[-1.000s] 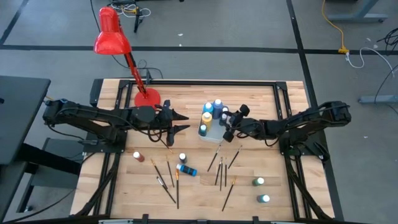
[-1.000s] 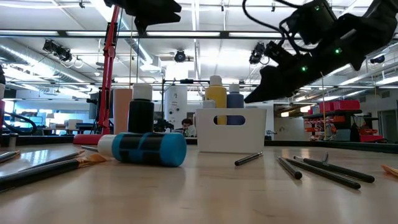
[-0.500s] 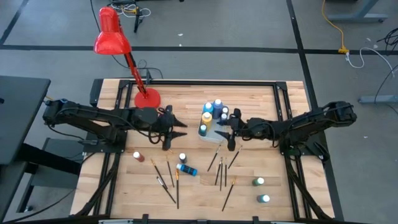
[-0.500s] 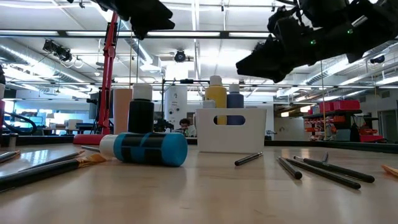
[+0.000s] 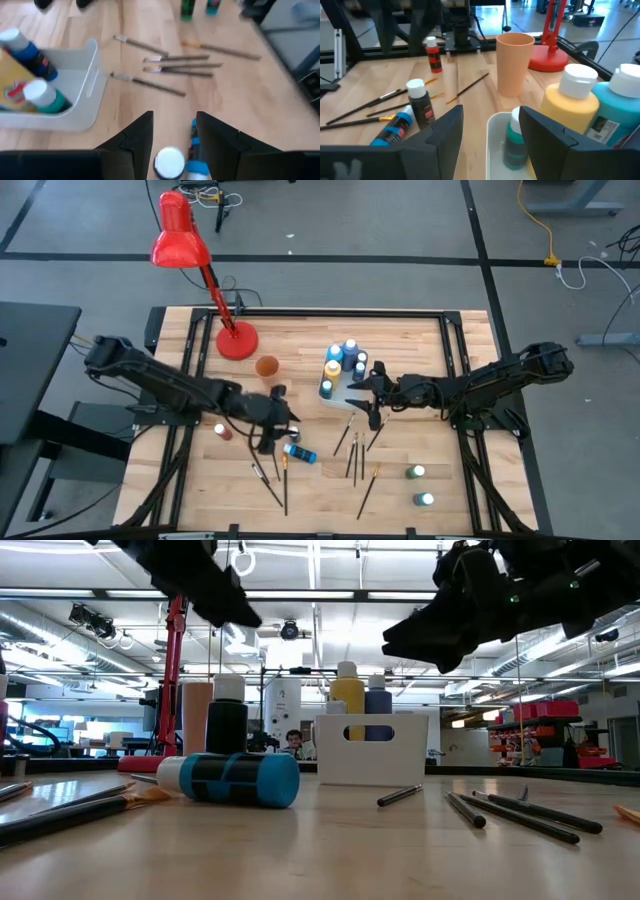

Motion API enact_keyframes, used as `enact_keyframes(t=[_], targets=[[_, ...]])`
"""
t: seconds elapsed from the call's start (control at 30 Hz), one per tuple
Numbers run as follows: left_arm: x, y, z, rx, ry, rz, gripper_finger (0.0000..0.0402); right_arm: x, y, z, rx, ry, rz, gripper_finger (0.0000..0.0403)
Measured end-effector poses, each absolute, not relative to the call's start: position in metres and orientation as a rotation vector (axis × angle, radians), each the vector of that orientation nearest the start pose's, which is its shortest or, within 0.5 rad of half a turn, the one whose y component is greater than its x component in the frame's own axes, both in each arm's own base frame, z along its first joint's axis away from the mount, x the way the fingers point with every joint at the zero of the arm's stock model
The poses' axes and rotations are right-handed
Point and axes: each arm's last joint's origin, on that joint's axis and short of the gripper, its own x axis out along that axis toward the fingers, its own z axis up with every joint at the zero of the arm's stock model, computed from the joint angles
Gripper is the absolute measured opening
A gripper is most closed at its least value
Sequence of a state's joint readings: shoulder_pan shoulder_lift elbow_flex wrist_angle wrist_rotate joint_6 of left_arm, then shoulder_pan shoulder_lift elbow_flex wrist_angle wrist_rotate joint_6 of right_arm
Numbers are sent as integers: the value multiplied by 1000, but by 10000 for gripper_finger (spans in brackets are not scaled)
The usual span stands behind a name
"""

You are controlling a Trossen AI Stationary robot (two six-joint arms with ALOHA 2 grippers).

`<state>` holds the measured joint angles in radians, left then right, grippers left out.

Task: Pick & Place Paint Supplies
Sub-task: Put the small black paint bottle into the white bin

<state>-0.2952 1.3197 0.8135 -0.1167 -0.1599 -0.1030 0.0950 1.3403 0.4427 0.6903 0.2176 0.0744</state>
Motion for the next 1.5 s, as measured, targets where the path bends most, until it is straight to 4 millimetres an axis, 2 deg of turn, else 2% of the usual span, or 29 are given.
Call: enact_keyframes(t=[0.2,0.37,0.5,0.73,0.93,1.27,1.5], targets=[[274,-87,211,-12,678,74,160,253,19,188,65,189,-126,196],[279,-90,197,-52,725,87,160,253,19,188,65,188,-126,196],[280,-90,197,-54,725,78,160,253,19,188,58,188,-126,196],[275,-89,211,-79,690,66,160,253,19,187,57,191,-126,196],[270,-88,206,-115,758,72,160,253,19,187,56,197,-127,196],[268,-87,197,-164,733,86,160,253,19,187,57,195,-127,196],[270,-92,199,-116,686,-17,160,253,19,187,58,195,-127,196]])
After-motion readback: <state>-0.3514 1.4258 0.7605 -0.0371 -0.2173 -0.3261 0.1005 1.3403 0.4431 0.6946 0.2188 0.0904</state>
